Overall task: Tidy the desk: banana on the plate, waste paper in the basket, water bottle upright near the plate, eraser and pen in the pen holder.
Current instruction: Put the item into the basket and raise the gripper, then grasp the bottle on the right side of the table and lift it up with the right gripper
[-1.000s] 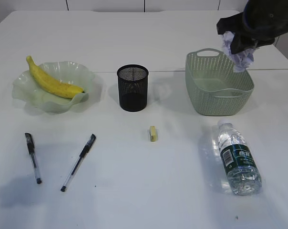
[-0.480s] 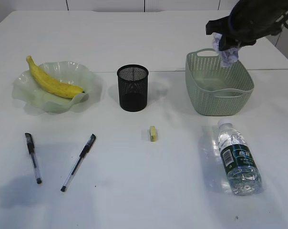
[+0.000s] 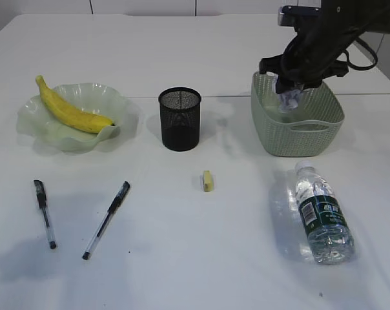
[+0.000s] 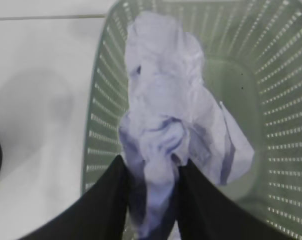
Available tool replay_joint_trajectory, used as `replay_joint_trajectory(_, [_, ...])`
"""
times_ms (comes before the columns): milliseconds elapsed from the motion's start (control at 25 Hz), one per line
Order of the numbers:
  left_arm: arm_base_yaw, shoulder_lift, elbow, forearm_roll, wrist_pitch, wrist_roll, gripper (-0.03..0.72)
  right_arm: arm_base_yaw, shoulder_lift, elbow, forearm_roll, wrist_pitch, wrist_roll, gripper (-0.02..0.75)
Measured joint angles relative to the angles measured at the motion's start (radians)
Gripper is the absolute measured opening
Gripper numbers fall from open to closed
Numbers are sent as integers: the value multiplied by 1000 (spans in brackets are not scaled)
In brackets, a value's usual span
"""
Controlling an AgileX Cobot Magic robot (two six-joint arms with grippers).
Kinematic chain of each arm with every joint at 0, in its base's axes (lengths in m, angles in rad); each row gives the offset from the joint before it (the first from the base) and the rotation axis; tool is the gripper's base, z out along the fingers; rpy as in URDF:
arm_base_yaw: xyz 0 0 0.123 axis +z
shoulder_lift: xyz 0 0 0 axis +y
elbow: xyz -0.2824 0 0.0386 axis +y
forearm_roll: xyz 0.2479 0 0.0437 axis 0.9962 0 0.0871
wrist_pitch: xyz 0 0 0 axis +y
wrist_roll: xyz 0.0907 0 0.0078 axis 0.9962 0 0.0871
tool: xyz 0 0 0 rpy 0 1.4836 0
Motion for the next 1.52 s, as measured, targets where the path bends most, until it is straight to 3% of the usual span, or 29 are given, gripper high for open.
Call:
replay_joint_trajectory(520, [0, 0, 0, 0, 2, 0, 363, 0, 28, -17, 5, 39, 12, 450])
replay_joint_trajectory(1000, [0, 0, 0, 0, -1, 0, 363, -2, -41, -168, 10, 270, 10, 463])
replay_joint_trajectory(1520, [0, 0, 0, 0, -1, 0, 363, -2, -190, -174, 21, 509, -48, 464])
